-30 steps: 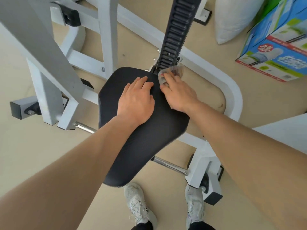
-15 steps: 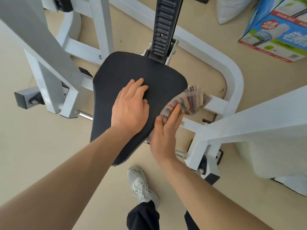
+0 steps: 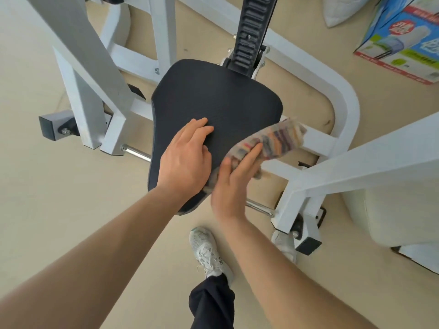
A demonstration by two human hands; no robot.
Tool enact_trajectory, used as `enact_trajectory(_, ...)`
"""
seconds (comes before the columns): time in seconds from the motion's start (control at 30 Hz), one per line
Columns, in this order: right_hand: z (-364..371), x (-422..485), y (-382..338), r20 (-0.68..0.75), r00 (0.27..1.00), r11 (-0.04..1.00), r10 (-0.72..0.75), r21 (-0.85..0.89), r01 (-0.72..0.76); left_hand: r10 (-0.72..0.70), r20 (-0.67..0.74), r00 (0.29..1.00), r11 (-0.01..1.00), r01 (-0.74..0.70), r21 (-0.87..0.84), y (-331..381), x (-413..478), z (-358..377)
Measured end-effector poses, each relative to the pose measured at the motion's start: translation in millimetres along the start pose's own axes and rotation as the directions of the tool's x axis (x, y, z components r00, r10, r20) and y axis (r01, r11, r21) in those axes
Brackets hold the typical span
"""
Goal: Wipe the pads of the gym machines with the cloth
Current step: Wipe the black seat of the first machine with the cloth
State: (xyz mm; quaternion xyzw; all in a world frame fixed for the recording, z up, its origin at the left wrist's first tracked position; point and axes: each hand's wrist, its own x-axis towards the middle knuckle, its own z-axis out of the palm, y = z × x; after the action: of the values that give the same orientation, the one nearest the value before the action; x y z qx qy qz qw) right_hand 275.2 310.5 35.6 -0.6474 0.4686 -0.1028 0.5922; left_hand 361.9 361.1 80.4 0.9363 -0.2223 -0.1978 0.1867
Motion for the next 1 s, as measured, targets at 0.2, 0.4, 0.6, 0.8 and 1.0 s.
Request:
enact_trajectory(0.2, 15, -90, 0, 0.250, 0.967, 0.940, -0.040, -0.320, 0.122, -0.080, -0.053, 0.995, 0.996, 0.078, -0.044, -30, -30, -26)
enact_trajectory(0.4, -22, 51, -23, 0.383, 0.881, 0.401, -0.276, -0.788, 0.468, -0.106, -0.099, 0.989, 0.994, 0.102, -0.039, -42, -24, -31)
enact_trajectory(0.6, 4, 120, -62, 0.541, 0.837, 0.258, -0.081, -0.800, 0.542, -0.250, -0.181, 0.951, 0.945, 0.199, -0.259, -42, -18, -34)
enact_trajectory(0.8, -4, 9, -48, 0.905, 0.402, 0.114, -0.138, -0.389, 0.914, -0.229, -0.248, 0.942, 0.946, 0.155, -0.285, -48, -36, -47)
enact_trajectory(1.0, 13, 120, -69, 0.749, 0.662, 0.203, -0.037, -0.643, 0.739, -0.325, -0.141, 0.935, 0.928, 0.287, -0.237, -63, -37, -35)
